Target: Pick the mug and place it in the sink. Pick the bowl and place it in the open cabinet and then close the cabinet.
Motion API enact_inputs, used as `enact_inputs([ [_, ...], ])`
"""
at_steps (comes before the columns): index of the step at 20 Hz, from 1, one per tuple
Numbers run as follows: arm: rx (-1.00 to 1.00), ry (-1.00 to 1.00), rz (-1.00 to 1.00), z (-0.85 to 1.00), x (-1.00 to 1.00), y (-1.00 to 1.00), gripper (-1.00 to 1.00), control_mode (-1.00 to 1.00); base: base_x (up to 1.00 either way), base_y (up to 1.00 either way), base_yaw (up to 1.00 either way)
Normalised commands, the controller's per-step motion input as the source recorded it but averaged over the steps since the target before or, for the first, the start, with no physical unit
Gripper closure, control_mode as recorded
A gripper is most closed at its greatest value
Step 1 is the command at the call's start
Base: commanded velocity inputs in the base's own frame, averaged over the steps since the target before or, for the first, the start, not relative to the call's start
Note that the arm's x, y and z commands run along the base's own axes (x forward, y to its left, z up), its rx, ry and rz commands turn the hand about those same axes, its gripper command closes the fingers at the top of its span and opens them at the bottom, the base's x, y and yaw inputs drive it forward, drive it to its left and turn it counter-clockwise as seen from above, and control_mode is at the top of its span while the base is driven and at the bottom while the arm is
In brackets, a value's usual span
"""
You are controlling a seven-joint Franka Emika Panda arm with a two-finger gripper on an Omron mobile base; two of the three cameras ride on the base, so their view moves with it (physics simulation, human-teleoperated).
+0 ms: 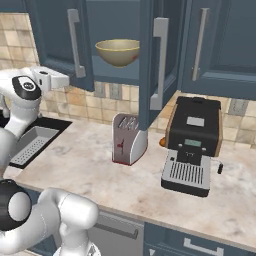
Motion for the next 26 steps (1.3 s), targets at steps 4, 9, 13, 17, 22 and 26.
enact_inputs([
  [4,0.01,0.09,0.00,0.00,0.49,-0.45,-1.00,-1.00,0.00,0.00,0.00],
  [9,0.03,0.06,0.00,0.00,0.48,-0.53,-1.00,-1.00,0.00,0.00,0.00],
  [13,0.07,0.02,0.00,0.00,0.32,-0.71,-1.00,-1.00,0.00,0.00,0.00],
  [17,0.06,0.01,0.00,0.00,0.34,-0.65,-1.00,-1.00,0.00,0.00,0.00],
  [22,0.01,0.00,0.00,-0.09,0.06,-0.29,-1.00,-1.00,0.00,0.00,0.00],
  [26,0.00,-0.08,0.00,0.00,-0.63,-0.04,-1.00,-1.00,0.00,0.00,0.00],
])
